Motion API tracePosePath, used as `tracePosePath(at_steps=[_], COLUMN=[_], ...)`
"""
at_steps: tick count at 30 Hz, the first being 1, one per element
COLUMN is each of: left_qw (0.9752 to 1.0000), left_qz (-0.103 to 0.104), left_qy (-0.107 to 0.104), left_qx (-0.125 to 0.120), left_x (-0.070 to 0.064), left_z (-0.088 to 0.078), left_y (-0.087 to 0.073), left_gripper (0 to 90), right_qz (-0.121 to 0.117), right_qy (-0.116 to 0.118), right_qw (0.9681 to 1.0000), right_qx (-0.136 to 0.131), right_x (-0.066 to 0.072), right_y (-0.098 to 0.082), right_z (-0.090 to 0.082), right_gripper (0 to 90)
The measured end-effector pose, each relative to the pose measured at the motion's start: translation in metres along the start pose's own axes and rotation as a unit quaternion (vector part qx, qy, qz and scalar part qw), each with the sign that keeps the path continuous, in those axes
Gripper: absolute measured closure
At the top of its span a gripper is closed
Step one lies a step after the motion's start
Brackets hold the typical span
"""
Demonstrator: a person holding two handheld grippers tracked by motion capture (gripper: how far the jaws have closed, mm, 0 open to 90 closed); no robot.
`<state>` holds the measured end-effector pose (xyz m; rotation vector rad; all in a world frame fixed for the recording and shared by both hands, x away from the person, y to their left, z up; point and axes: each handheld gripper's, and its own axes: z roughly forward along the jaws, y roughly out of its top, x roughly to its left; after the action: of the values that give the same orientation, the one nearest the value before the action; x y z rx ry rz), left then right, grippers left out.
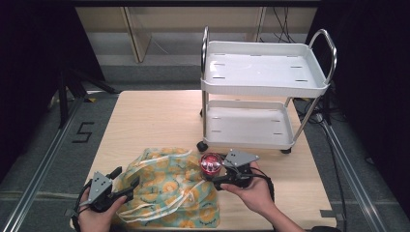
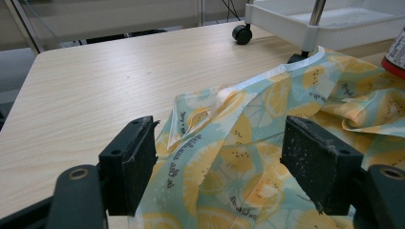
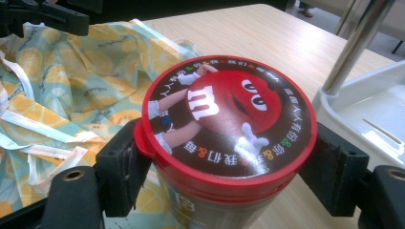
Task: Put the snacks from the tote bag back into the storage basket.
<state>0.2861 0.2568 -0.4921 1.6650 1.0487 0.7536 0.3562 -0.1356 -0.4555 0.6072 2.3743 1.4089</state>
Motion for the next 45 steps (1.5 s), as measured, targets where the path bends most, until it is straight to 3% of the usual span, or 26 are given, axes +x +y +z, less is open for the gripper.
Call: tracePosePath(at_steps=[45], left_qw=[1.0], left_qz=[-0.004], left_qy=[0.004], left_qx=[-0.001], left_x=[-0.001], left_z=[0.0], left_y=[0.0], left_gripper=[27.0], right_qz=[0.028], right_qy=[-0.033], right_qw=[0.9991], right_qx=[0.001], right_x=[-0.019], right_y=[-0.009], right_z=[-0.021], right_gripper=[26.1])
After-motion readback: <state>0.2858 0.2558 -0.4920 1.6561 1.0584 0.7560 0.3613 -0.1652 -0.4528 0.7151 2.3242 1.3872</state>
